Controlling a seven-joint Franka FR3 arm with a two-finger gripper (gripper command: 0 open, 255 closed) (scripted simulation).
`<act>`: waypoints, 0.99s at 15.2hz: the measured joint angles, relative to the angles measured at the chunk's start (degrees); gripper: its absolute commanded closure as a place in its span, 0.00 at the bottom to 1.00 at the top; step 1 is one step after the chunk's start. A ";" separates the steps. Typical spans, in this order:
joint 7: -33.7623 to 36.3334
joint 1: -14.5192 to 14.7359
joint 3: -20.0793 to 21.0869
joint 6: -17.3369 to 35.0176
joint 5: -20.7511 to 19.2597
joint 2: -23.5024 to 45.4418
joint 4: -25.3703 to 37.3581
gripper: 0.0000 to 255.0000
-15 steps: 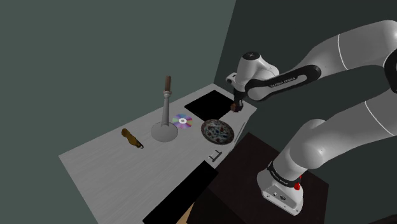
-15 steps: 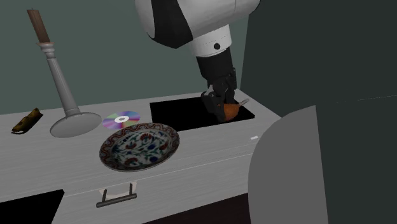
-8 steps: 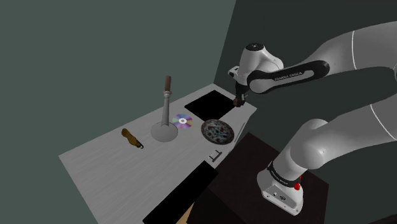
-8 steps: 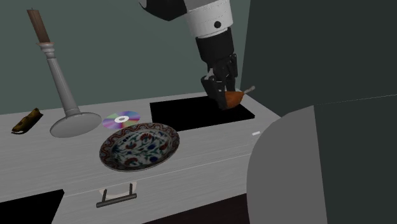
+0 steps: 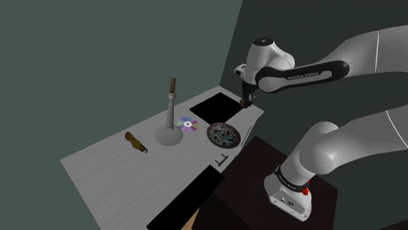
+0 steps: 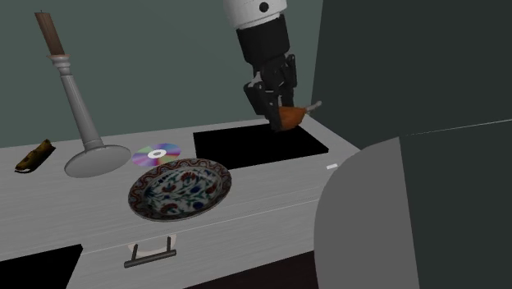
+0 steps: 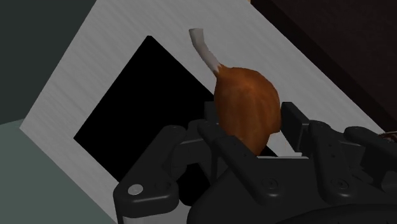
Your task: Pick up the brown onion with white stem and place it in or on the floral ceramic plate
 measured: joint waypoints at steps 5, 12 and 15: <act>6.70 4.42 6.23 -3.61 4.30 -2.67 -1.46 1.00; 16.05 10.66 14.56 -6.95 10.63 -2.34 -0.73 1.00; 20.81 13.53 18.71 -8.16 13.59 -0.65 0.86 1.00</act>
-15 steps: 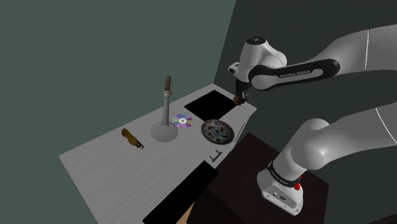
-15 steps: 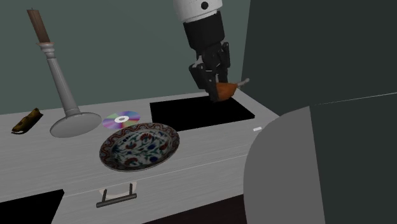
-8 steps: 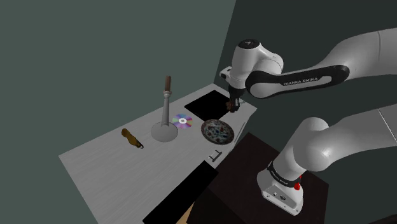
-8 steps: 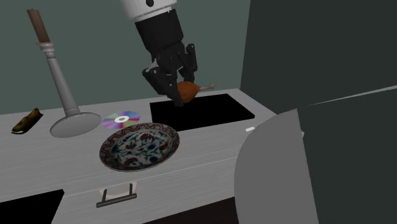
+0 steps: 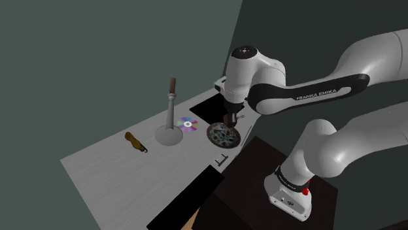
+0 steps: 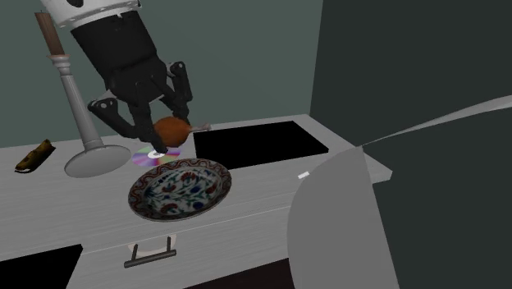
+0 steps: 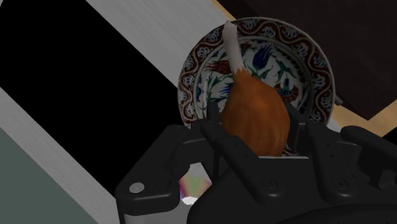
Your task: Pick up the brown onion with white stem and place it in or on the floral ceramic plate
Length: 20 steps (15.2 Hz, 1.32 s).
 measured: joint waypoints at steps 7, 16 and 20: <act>3.52 0.52 1.97 4.61 0.24 3.59 -1.73 1.00; 5.87 -0.24 2.66 11.19 -1.23 7.39 -4.79 1.00; 5.91 -0.27 2.66 11.35 -1.27 7.43 -4.89 1.00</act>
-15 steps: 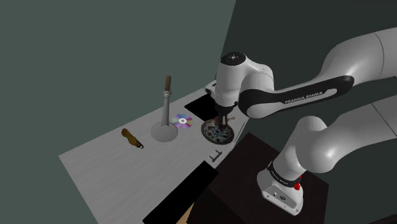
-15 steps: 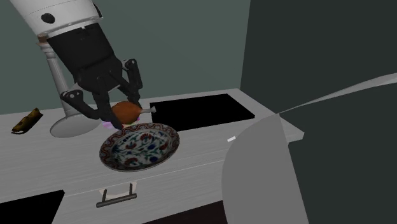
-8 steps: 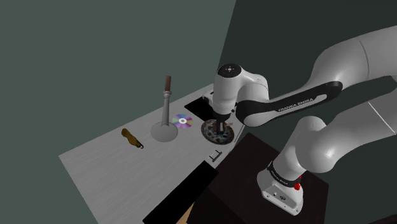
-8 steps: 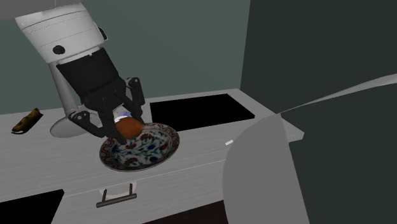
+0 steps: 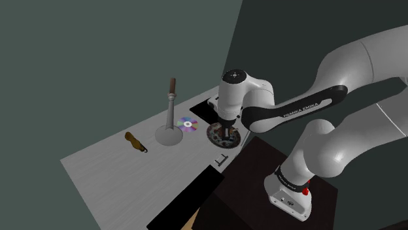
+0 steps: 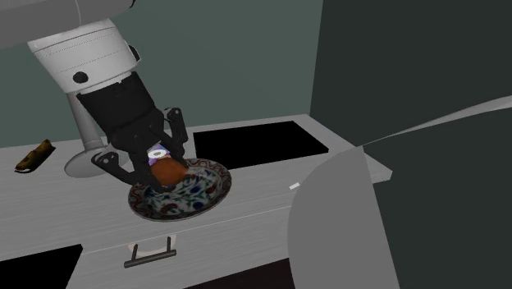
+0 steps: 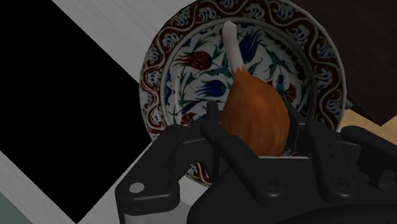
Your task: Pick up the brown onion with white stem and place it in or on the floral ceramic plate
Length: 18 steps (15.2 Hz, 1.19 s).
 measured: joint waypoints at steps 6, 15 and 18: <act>0.00 0.00 0.00 0.01 0.00 0.00 -0.01 0.00; -1.29 1.76 0.44 -8.51 2.54 -3.73 4.77 0.00; -1.33 1.78 0.43 -8.62 2.57 -3.83 4.76 0.00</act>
